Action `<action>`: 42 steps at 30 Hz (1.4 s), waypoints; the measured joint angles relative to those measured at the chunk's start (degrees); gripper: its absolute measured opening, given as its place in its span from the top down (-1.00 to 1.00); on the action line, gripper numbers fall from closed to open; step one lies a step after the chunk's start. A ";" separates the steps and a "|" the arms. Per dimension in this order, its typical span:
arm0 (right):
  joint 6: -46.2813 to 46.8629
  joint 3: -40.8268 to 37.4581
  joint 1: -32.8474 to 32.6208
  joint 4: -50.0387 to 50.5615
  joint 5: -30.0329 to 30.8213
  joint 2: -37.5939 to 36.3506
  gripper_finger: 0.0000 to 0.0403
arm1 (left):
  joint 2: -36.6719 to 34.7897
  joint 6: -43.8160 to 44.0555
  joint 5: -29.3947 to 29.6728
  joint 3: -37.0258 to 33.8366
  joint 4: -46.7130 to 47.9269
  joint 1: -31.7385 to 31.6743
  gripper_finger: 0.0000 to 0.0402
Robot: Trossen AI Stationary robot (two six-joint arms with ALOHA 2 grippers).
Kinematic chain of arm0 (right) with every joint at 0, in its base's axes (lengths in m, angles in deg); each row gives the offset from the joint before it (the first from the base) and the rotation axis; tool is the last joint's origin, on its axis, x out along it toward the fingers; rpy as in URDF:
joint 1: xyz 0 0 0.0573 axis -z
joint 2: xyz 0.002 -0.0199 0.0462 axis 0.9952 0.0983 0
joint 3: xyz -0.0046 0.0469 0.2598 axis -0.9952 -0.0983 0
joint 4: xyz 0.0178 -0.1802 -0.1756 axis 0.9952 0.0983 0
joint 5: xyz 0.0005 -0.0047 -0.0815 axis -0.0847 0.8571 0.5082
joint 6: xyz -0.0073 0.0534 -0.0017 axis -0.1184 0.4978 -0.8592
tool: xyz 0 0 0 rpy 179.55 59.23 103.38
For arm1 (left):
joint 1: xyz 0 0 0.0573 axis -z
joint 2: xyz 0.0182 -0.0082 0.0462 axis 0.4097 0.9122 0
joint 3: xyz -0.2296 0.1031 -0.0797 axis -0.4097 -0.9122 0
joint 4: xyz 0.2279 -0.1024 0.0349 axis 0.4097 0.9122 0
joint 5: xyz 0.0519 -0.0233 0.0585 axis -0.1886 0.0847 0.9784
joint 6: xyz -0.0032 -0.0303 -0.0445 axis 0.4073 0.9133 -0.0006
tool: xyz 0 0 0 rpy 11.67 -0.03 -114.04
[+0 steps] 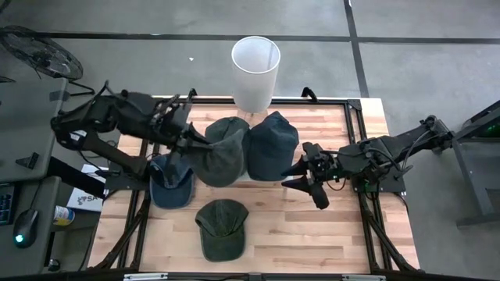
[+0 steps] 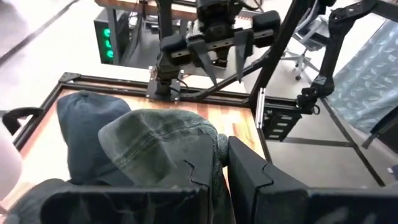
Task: Pick & Place hat
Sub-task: Stack the top green cap on the green cap on the shelf
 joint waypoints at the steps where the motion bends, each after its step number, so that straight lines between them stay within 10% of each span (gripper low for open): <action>1: 0.00 0.00 0.00 -0.02 0.21 0.00 0.24 | 0.00 -0.71 -1.68 0.00 0.01 -1.25 0.90; 20: 0.17 0.02 0.01 -0.09 1.71 0.04 0.24 | 0.35 -5.23 -32.19 -1.77 1.23 -23.36 0.90; 42: 0.17 0.02 0.01 -0.09 3.01 0.04 0.24 | 0.37 -4.73 -40.95 -13.43 -7.24 -27.95 0.90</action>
